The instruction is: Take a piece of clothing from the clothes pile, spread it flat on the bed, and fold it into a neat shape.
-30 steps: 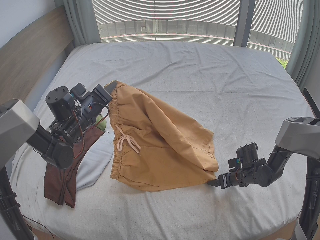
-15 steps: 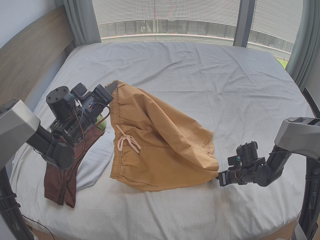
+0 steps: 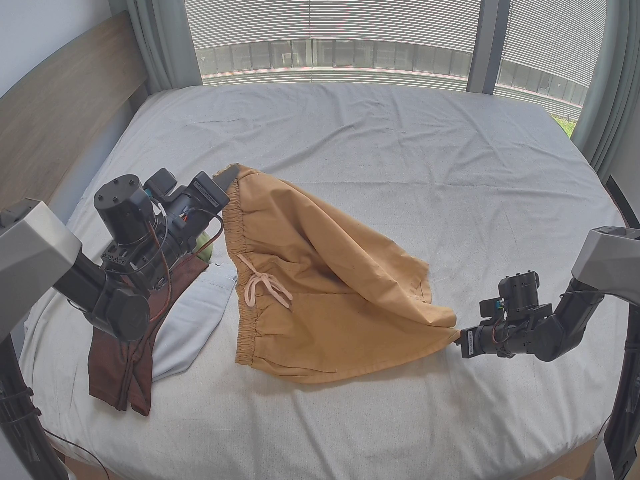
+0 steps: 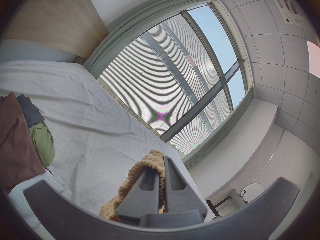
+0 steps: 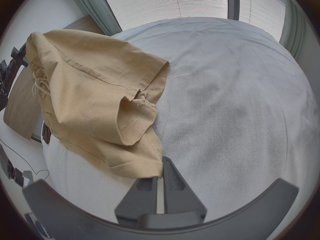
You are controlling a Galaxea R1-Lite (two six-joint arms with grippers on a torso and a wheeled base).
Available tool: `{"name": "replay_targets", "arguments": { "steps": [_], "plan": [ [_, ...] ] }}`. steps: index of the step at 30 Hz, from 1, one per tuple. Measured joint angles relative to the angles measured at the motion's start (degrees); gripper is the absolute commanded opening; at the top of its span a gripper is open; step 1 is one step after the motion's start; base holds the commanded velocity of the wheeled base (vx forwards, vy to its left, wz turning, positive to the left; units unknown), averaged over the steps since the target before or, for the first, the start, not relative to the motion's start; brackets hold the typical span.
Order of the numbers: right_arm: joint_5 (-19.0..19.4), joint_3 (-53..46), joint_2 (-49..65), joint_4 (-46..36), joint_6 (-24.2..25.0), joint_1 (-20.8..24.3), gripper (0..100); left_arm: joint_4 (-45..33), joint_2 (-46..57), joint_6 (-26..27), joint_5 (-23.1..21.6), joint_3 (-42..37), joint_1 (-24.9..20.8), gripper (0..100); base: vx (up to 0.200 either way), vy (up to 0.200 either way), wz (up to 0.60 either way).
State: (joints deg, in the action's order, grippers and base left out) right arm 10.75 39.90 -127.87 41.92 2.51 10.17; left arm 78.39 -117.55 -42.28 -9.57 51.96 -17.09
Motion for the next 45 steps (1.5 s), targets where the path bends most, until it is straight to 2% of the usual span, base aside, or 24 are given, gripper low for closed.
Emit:
{"name": "replay_targets", "arguments": {
  "steps": [5, 13, 14, 22, 28, 33, 39, 45],
  "plan": [
    [0.0, -2.01, 0.88, 0.04, -0.27, -0.13, 0, 0.0, 0.0, 0.02, 0.0, -0.44, -0.05, 0, 0.0, 0.0, 0.0],
    [-0.09, -5.97, -0.16, 0.17, -2.24, 2.12, 0, -0.02, 0.0, 0.05, -0.02, -1.22, -0.11, 0, 0.0, 0.0, 0.0],
    [-0.09, -6.28, -0.33, 0.28, -2.51, 2.18, 100, 0.0, 0.0, 0.05, 0.0, -1.27, -0.11, 0, 0.0, 0.0, 0.0],
    [0.06, -9.2, -0.96, 6.83, -2.46, 1.9, 100, 0.0, 0.0, 0.1, 0.1, -1.3, -0.1, 0, 0.0, 0.0, 0.0],
    [0.84, -11.04, -0.66, 12.08, -3.11, -0.63, 100, 0.0, 0.0, 0.11, 0.11, -1.18, -0.05, 0, 0.0, 0.0, 0.0],
    [6.29, -11.43, 0.85, 16.81, -3.3, -2.67, 100, 0.02, 0.0, 0.11, 0.13, -1.18, -0.05, 0, 0.0, 0.0, 0.0],
    [12.24, -11.93, 4.68, 17.44, -3.41, -3.36, 100, 0.09, 0.0, 0.11, 0.18, -1.22, -0.05, 0, 0.0, 0.0, 0.0],
    [14.86, -12.86, 8.96, 17.3, -3.52, -3.8, 100, 0.09, 0.07, 0.21, 0.18, -1.18, -0.05, 0, 0.0, 0.0, 0.0]
  ]
}}
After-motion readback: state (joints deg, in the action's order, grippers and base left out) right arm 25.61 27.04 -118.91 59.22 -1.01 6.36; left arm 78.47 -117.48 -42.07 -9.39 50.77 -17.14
